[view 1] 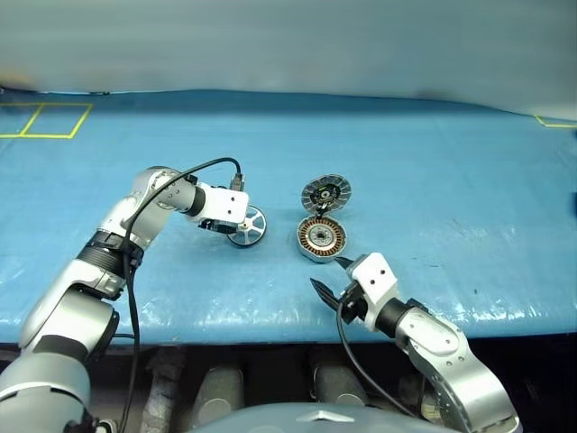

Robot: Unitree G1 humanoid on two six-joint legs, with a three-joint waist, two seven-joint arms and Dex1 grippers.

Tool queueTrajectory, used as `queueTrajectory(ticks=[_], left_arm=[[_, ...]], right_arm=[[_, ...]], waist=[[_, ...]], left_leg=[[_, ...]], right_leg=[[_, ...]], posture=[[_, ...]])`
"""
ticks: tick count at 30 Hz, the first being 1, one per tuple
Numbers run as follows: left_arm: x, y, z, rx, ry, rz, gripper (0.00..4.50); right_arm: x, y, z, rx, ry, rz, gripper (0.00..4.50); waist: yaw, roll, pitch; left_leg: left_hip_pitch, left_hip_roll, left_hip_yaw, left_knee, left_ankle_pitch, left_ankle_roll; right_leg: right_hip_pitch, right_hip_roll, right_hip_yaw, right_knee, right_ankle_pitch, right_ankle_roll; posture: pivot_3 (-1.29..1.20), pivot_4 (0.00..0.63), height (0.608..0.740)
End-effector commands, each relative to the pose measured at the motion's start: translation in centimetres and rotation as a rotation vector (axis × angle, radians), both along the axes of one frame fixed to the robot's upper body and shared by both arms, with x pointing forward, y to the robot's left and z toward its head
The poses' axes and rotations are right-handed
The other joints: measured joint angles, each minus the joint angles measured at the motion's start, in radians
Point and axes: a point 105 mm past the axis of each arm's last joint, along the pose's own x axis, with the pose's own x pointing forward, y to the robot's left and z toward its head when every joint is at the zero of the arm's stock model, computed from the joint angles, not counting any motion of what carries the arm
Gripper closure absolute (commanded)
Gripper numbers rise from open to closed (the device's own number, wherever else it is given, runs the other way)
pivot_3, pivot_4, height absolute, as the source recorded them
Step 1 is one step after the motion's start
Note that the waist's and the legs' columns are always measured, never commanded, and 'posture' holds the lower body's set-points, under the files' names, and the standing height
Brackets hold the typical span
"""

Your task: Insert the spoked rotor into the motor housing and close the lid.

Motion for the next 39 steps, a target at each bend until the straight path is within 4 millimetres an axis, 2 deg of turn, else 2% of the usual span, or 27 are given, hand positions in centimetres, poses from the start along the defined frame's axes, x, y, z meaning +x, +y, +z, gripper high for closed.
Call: queueTrajectory(ticks=[1,13,19,23,27,31,39], left_arm=[[-0.2,0.2,-0.3,0.031,0.012,-0.018,1.61],[0.1,-0.3,-1.8,0.073,0.019,-0.018,1.61],[0.2,-0.7,-0.1,-0.013,0.031,-0.014,1.61],[0.7,0.3,-1.0,0.030,0.037,0.024,1.61],[0.5,-0.4,-1.6,-0.021,0.080,0.025,1.61],[0.7,-0.4,-2.4,0.008,0.083,0.035,1.61],[0.6,-0.7,-2.7,0.017,0.078,0.008,1.61]], right_arm=[[0.0,0.3,0.8,0.007,-0.040,0.010,1.04],[0.3,0.2,0.5,-0.007,-0.046,-0.006,1.04],[-0.1,0.0,-0.1,-0.024,-0.029,-0.010,1.04],[0.0,0.1,-0.2,-0.026,-0.029,-0.011,1.04],[0.1,0.4,-0.3,-0.027,-0.032,-0.005,1.04],[0.1,0.4,-0.4,-0.037,-0.032,-0.001,1.04],[-0.1,0.5,-0.5,-0.043,-0.029,-0.009,1.04]], waist=[[0.000,0.000,0.000],[0.003,0.000,-0.001],[0.002,0.000,-0.001],[0.001,0.000,-0.001],[0.001,0.000,0.000],[0.002,0.000,-0.001],[0.002,0.000,-0.001]], left_leg=[[0.000,0.000,0.000,0.000,0.000,0.000],[0.000,0.000,0.000,0.003,0.000,0.000],[0.000,0.000,0.000,0.006,0.000,0.000],[0.000,0.000,0.000,0.006,0.000,0.000],[0.000,0.000,-0.001,0.006,0.000,0.000],[0.000,0.000,0.000,0.006,0.000,0.000],[0.001,0.000,0.000,0.009,0.000,0.000]], right_leg=[[0.000,0.000,0.000,0.000,0.000,0.000],[0.001,0.000,0.000,0.001,0.000,0.000],[0.002,0.000,0.000,0.003,0.000,0.002],[0.002,0.000,0.000,0.003,0.000,0.002],[0.002,0.001,0.000,0.004,0.000,0.002],[0.002,0.000,0.000,0.004,0.000,0.002],[0.003,0.001,0.000,0.005,0.000,0.003]], posture=[[0.00,0.150,0.740],[0.00,0.150,0.740],[0.00,0.150,0.740],[0.00,0.150,0.740],[0.00,0.150,0.740],[0.00,0.150,0.740],[0.00,0.150,0.740]])
